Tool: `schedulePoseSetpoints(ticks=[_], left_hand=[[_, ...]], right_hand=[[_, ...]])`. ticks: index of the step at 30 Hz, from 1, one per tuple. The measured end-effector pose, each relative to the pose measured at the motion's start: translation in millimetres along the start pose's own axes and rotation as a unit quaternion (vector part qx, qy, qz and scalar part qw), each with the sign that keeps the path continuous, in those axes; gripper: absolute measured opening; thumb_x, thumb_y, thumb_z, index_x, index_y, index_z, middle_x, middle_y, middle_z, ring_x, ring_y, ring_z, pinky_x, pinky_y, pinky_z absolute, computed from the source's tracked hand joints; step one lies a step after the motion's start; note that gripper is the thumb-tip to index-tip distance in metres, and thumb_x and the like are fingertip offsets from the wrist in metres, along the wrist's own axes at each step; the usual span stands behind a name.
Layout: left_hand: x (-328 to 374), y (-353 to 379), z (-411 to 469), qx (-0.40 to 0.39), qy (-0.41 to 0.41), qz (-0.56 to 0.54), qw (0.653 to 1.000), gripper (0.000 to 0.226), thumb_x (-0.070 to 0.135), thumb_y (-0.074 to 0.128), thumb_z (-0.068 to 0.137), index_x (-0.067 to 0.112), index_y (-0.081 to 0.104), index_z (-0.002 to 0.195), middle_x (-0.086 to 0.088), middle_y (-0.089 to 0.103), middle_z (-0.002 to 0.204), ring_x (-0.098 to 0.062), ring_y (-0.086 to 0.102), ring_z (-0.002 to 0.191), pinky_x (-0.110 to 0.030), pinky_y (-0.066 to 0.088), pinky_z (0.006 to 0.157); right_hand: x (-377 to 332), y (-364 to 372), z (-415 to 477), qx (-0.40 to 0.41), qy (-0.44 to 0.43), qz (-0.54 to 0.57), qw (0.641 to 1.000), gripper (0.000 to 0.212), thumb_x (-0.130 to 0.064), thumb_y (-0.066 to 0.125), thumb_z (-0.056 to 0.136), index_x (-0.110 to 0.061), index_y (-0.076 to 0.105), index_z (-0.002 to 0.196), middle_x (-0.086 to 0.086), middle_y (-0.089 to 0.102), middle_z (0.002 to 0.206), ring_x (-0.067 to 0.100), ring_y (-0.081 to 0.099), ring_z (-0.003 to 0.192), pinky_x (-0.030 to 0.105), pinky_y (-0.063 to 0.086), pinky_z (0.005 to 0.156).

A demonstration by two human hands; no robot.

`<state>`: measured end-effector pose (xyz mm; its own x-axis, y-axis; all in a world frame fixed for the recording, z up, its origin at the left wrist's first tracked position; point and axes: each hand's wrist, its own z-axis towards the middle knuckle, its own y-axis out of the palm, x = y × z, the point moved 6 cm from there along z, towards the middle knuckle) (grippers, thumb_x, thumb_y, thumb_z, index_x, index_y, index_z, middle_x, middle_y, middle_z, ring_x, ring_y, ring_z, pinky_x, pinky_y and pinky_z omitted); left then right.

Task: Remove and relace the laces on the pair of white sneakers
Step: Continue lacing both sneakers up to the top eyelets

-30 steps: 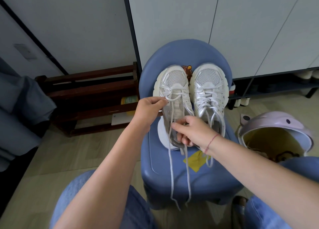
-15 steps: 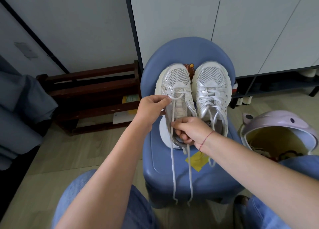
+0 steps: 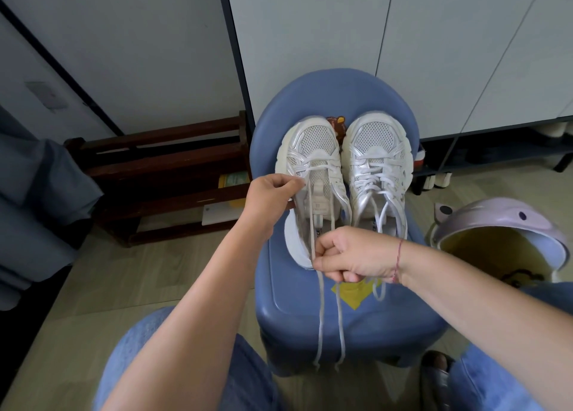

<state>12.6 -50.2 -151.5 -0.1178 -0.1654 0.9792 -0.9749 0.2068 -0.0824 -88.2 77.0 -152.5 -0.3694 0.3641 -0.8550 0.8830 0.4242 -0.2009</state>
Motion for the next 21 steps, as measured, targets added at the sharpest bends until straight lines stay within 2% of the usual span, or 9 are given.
schedulePoseSetpoints(ticks=[3,5,8,11,13,15,17,18,21], left_hand=[[3.1,1.3,-3.8,-0.008,0.003,0.012,1.000,0.011,0.015,0.073,0.087,0.006,0.072,0.081,-0.004,0.071,0.077,-0.017,0.064,0.072,-0.036,0.060,0.081],[6.8,1.4,-10.1,-0.015,0.013,0.033,0.999,0.016,0.022,0.076,0.086,0.008,0.071,0.083,-0.005,0.070,0.078,-0.018,0.062,0.073,-0.039,0.058,0.084],[19.1,-2.5,-24.1,0.013,0.056,0.078,0.995,0.027,0.034,0.075,0.086,0.010,0.066,0.080,0.001,0.061,0.066,-0.014,0.054,0.067,-0.035,0.054,0.075],[30.0,-6.5,-43.6,0.023,0.074,0.118,0.990,0.037,0.038,0.063,0.094,0.008,0.067,0.073,0.004,0.057,0.058,-0.010,0.049,0.057,-0.026,0.046,0.064],[27.5,2.7,-59.9,-0.058,0.036,0.074,0.995,0.040,0.038,0.055,0.099,0.011,0.072,0.075,0.001,0.068,0.064,-0.010,0.058,0.061,-0.024,0.050,0.065],[19.1,18.3,-75.9,-0.170,-0.018,0.033,0.985,0.047,0.046,0.048,0.099,0.007,0.075,0.091,-0.008,0.076,0.084,-0.018,0.071,0.081,-0.028,0.056,0.081],[11.1,33.9,-88.6,-0.265,-0.055,-0.007,0.963,0.059,0.053,0.046,0.092,0.003,0.071,0.107,-0.016,0.075,0.098,-0.028,0.072,0.097,-0.035,0.055,0.094],[10.0,37.7,-92.0,-0.288,-0.060,-0.017,0.956,0.058,0.053,0.047,0.089,0.003,0.070,0.108,-0.014,0.075,0.094,-0.028,0.072,0.093,-0.036,0.055,0.095],[9.1,34.2,-89.1,-0.275,-0.045,0.004,0.960,0.031,0.031,0.053,0.097,0.004,0.068,0.098,0.000,0.059,0.060,-0.013,0.060,0.057,-0.041,0.055,0.088]], right_hand=[[-2.1,-3.9,-4.6,0.006,0.011,0.052,0.999,0.020,-0.010,0.053,0.093,-0.011,0.050,0.073,0.001,0.052,0.053,0.005,0.036,0.035,0.014,0.027,0.036],[-4.0,-7.6,-8.6,0.007,0.018,0.097,0.995,0.024,-0.010,0.052,0.093,-0.012,0.050,0.069,0.002,0.051,0.054,0.006,0.036,0.036,0.014,0.028,0.035],[-9.3,-14.8,-16.0,0.007,0.009,0.167,0.986,0.026,-0.010,0.054,0.092,-0.013,0.056,0.066,0.002,0.048,0.055,0.007,0.035,0.038,0.013,0.030,0.037],[-15.6,-21.9,-20.9,0.018,-0.030,0.231,0.972,0.017,-0.013,0.058,0.089,-0.009,0.061,0.073,0.001,0.048,0.055,0.006,0.036,0.040,0.012,0.032,0.040],[-21.1,-24.6,-23.4,0.020,-0.066,0.240,0.968,0.014,-0.021,0.060,0.081,-0.008,0.064,0.078,-0.001,0.046,0.058,0.005,0.037,0.043,0.012,0.032,0.042],[-25.0,-28.6,-25.2,0.035,-0.096,0.240,0.965,0.015,-0.023,0.061,0.075,-0.010,0.068,0.078,-0.002,0.047,0.059,0.004,0.039,0.045,0.012,0.034,0.044],[-26.7,-37.7,-25.9,0.073,-0.116,0.253,0.958,0.012,-0.018,0.060,0.080,-0.012,0.069,0.074,-0.001,0.050,0.060,0.003,0.042,0.045,0.013,0.034,0.043],[-26.5,-45.5,-26.2,0.104,-0.120,0.266,0.951,0.014,-0.014,0.058,0.085,-0.010,0.067,0.076,-0.001,0.050,0.059,0.003,0.043,0.044,0.013,0.035,0.042],[-17.3,-76.6,-25.3,0.204,-0.108,0.354,0.906,0.017,-0.006,0.050,0.094,-0.004,0.063,0.084,0.002,0.048,0.062,0.003,0.043,0.041,0.013,0.036,0.039]])
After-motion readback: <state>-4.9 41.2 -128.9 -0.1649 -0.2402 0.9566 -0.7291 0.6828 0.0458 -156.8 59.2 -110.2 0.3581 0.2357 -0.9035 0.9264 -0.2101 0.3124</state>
